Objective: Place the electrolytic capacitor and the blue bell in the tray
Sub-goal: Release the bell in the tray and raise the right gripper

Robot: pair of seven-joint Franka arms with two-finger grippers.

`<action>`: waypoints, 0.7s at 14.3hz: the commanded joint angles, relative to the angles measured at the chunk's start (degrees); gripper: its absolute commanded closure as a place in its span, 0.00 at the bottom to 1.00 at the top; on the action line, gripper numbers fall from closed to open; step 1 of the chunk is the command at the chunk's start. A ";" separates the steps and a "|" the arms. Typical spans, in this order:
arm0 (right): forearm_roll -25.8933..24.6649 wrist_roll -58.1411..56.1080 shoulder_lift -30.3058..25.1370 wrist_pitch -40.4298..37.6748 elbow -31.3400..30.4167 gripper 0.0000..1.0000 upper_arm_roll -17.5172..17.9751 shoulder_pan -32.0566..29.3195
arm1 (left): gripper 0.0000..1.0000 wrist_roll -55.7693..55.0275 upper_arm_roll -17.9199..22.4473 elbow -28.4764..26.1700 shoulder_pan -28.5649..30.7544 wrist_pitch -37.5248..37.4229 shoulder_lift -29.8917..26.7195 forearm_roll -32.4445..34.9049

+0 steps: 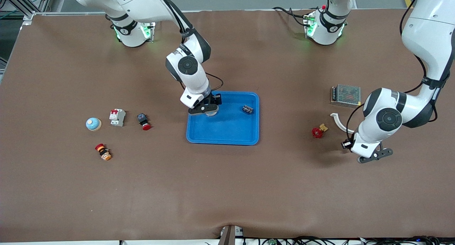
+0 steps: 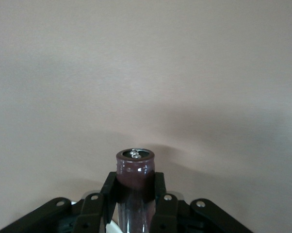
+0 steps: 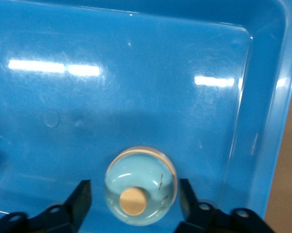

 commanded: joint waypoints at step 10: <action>-0.42 -9.55 -15.62 -33.07 8.76 0.00 -0.69 -8.33 | 1.00 -20.62 -9.18 4.67 -5.92 -10.71 0.02 -2.30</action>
